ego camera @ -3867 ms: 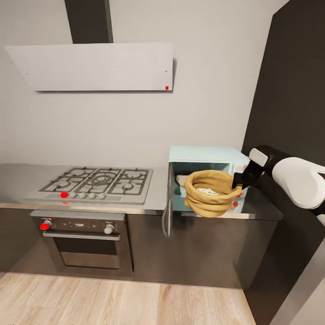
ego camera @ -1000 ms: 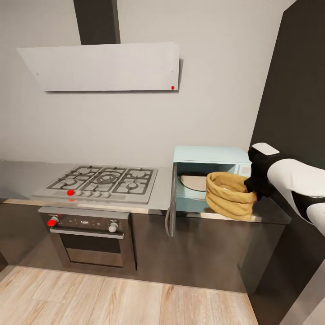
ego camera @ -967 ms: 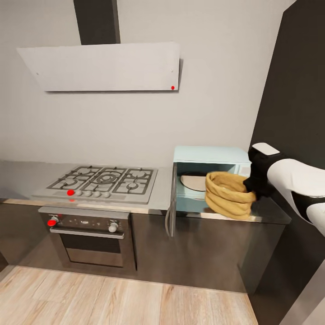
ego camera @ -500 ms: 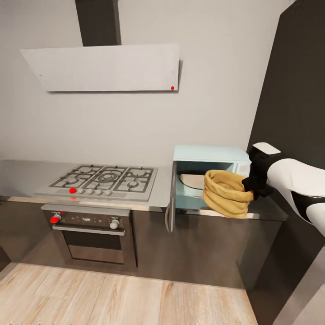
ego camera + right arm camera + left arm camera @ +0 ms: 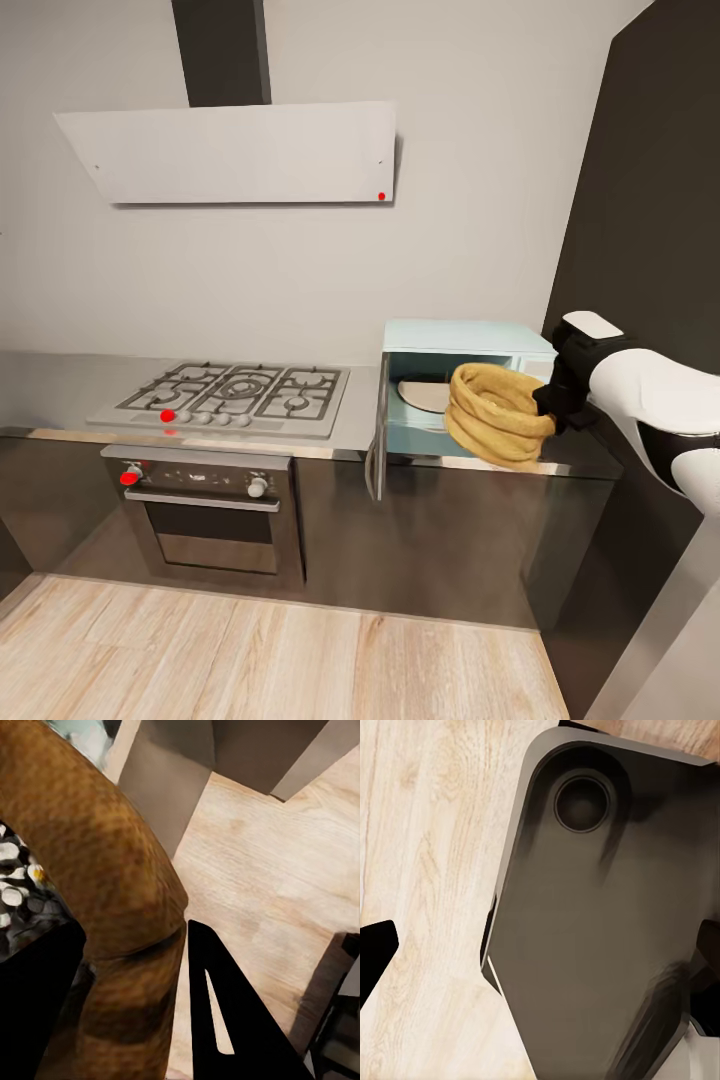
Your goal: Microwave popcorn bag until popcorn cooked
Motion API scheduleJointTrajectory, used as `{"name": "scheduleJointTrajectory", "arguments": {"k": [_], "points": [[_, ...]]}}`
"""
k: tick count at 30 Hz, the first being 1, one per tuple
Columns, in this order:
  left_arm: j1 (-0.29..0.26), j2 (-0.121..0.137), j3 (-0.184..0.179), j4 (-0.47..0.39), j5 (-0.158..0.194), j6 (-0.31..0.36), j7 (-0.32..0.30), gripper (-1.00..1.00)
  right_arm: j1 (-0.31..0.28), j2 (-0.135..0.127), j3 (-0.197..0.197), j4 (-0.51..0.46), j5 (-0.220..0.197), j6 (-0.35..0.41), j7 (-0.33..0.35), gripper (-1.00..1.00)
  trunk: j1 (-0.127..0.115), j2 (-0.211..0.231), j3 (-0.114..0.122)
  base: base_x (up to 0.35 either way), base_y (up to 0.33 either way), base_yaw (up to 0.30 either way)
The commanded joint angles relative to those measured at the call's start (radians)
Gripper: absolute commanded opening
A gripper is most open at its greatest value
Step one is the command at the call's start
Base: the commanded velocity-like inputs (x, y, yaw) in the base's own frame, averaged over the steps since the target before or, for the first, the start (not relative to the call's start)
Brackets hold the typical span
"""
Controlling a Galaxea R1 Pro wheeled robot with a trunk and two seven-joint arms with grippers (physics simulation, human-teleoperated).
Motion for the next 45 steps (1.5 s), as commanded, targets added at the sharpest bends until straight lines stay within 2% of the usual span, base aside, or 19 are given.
{"name": "scheduleJointTrajectory", "arguments": {"k": [1, 6, 37, 40, 45], "points": [[0.0, 0.0, 0.003, -0.001, 0.0, 0.001, 0.002, 1.0, -0.001, 0.01, 0.011, -0.001, -0.01, 0.01, -0.001, -1.0, 0.0, -0.001, -0.001, 0.0, 0.0, 0.0], [0.0, 0.0, 0.003, -0.001, 0.0, 0.001, 0.002, 1.0, -0.001, 0.028, 0.011, -0.001, -0.01, -0.021, 0.004, -1.0, 0.0, -0.001, -0.001, 0.0, 0.0, 0.0], [0.0, 0.0, 0.002, -0.001, 0.0, 0.001, 0.001, 1.0, 0.0, 0.032, 0.017, 0.0, -0.008, -0.043, 0.002, -1.0, 0.0, -0.001, -0.001, 0.066, 0.018, 0.0], [0.0, 0.0, 0.003, -0.001, 0.0, 0.001, 0.0, 1.0, 0.001, 0.032, 0.017, 0.002, -0.007, -0.07, 0.0, -1.0, 0.0, -0.001, -0.001, 0.172, 0.0, 0.0], [0.0, 0.0, 0.003, -0.001, 0.0, 0.001, 0.0, 1.0, 0.0, 0.032, 0.018, 0.004, -0.007, -0.075, -0.001, -1.0, 0.0, -0.001, -0.001, 0.019, 0.0, 0.0]]}}
